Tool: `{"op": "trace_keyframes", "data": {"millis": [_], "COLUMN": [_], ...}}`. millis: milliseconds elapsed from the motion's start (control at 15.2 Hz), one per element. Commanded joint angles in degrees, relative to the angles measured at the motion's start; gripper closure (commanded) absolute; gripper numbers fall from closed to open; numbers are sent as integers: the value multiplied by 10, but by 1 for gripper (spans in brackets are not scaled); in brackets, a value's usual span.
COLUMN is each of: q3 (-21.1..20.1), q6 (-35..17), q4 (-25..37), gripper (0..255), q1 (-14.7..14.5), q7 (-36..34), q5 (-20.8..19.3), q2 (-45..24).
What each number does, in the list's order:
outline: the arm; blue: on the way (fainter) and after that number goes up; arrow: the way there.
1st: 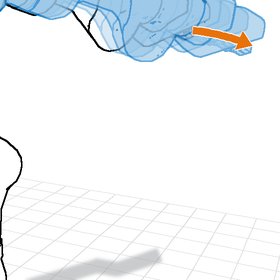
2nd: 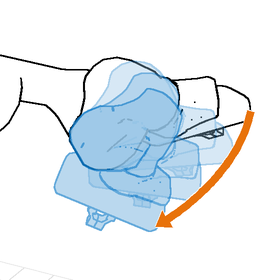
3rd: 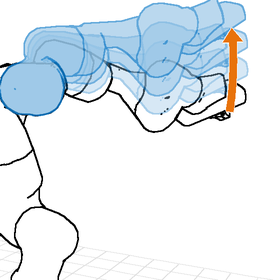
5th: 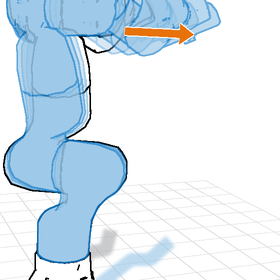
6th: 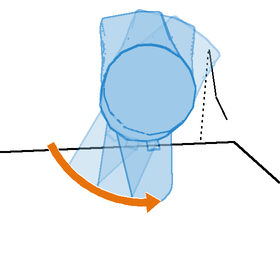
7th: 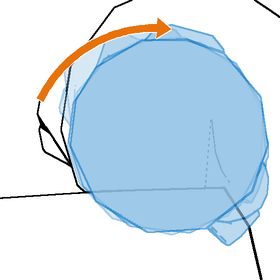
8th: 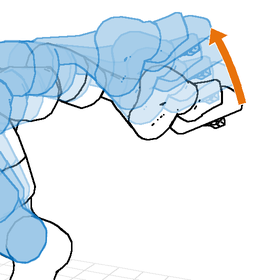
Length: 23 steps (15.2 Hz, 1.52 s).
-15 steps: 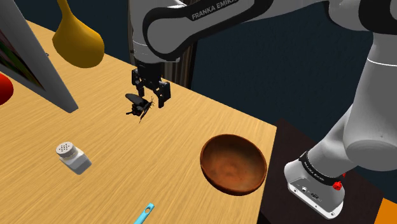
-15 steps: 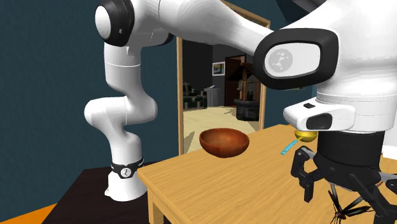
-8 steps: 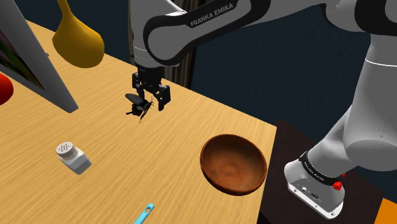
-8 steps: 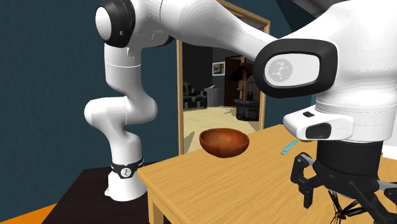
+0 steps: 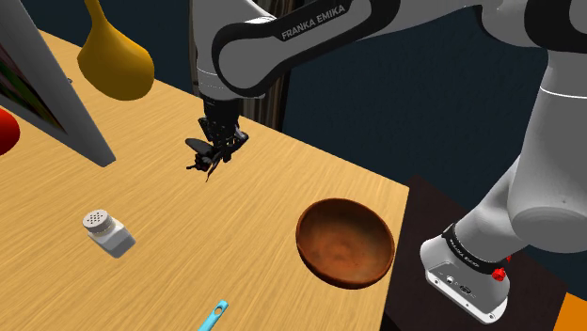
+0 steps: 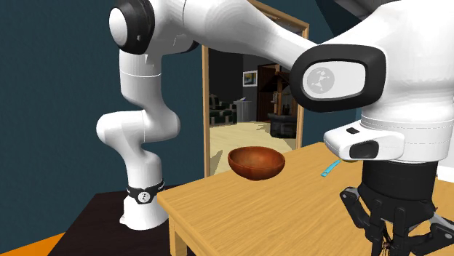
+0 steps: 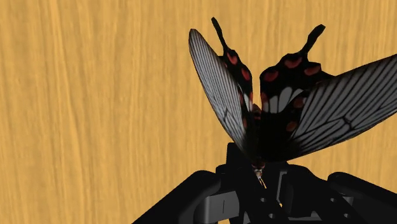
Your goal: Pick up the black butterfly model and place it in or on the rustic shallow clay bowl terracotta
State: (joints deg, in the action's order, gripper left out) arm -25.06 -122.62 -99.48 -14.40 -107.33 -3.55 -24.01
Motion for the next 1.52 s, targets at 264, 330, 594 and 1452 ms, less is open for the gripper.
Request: {"op": "trace_keyframes", "data": {"millis": [264,330,594,1452], "q3": [-1,-2,-4,-10], "q6": [6,13,39,128], "q4": [3,6,22,87], "gripper": [255,255,255,255], "q1": [1,1,3,5], "q7": [0,1,2,2], "q5": [1,3,8,19], "q2": [3,7,19,45]}}
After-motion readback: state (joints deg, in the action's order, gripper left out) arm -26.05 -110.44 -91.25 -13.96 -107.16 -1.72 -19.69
